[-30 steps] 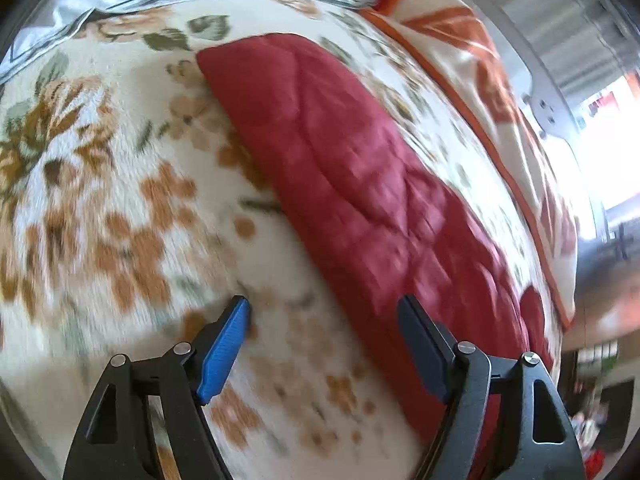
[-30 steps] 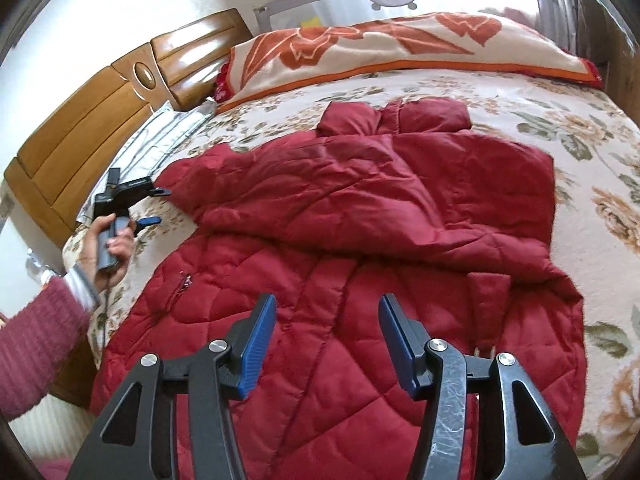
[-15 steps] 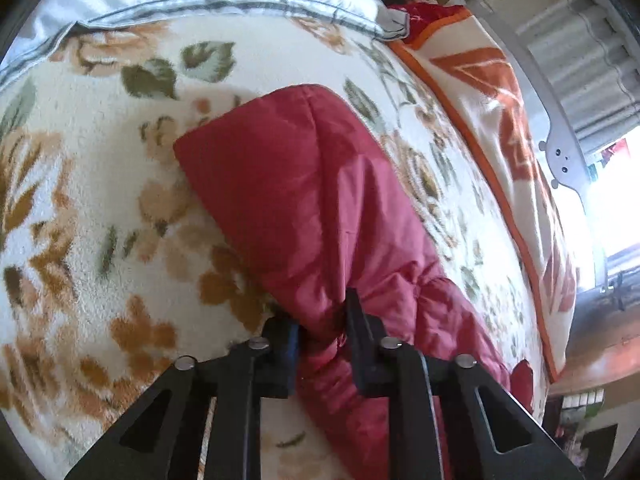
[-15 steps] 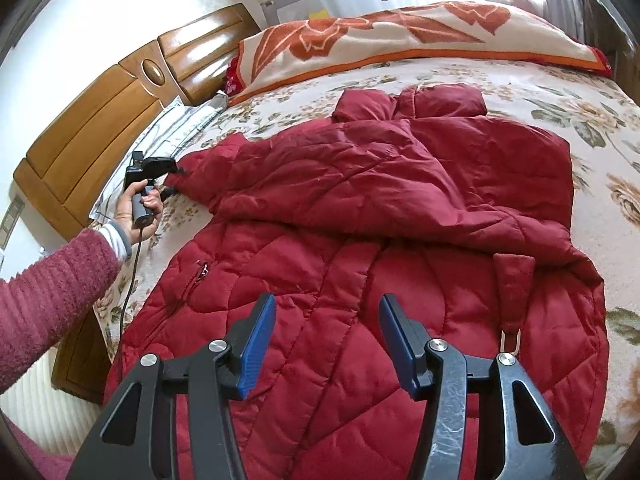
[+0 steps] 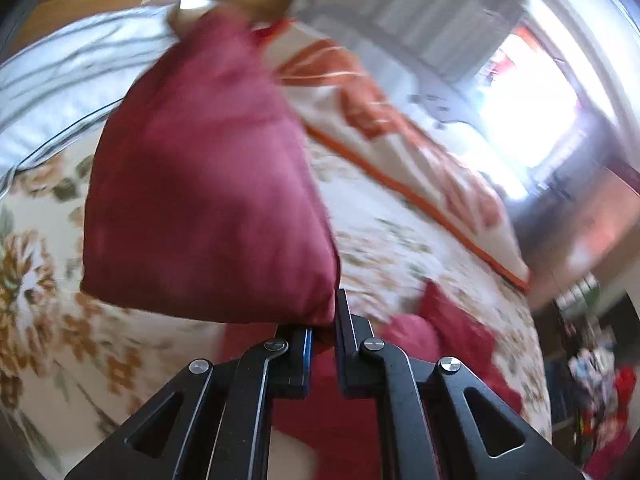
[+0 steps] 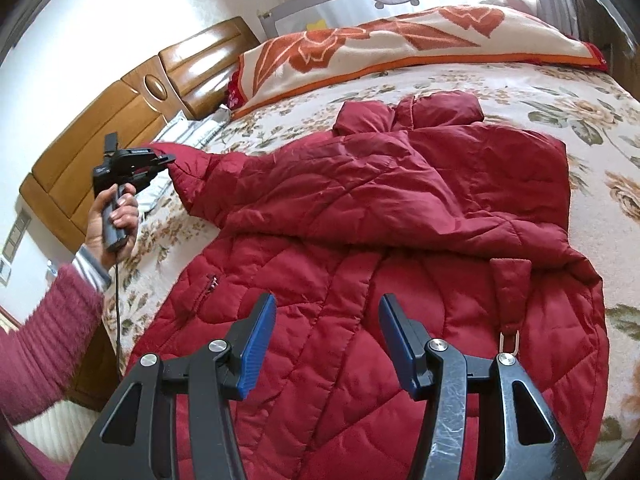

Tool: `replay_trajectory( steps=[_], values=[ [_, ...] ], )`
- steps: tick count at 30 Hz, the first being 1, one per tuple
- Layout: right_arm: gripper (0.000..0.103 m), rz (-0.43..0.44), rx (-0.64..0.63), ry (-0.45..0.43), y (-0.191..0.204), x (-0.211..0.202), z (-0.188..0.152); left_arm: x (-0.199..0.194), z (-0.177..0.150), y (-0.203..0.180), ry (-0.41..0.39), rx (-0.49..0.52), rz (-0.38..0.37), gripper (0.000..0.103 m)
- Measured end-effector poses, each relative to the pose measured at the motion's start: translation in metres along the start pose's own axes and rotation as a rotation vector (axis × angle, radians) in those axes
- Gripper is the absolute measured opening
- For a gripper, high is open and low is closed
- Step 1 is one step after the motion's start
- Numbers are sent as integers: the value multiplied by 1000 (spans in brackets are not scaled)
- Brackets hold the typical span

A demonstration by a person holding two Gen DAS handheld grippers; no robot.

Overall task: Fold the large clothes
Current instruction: 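Move the left tool to the other sleeve and grasp its cuff, then fold the sleeve across the jacket body with the left tool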

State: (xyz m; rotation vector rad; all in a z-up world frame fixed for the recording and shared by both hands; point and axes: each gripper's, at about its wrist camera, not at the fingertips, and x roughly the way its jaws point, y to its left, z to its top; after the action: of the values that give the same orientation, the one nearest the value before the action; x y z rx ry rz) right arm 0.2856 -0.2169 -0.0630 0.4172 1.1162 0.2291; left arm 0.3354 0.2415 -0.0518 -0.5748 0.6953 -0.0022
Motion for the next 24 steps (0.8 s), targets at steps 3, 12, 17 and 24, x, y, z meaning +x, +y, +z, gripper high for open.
replay_trajectory(
  steps=[3, 12, 17, 24],
  values=[
    [55, -5, 9, -15, -2, -7, 0, -13, -18, -38, -2, 70, -75, 6],
    [55, -8, 65, -62, -18, -28, -1, -11, -78, -121, 76, 279, -194, 6],
    [57, -2, 122, -79, -35, -37, -2, 20, -88, -146, 141, 314, -232, 6],
    [57, -5, 180, -94, -53, -47, -4, 61, -92, -195, 205, 404, -271, 6]
  ],
)
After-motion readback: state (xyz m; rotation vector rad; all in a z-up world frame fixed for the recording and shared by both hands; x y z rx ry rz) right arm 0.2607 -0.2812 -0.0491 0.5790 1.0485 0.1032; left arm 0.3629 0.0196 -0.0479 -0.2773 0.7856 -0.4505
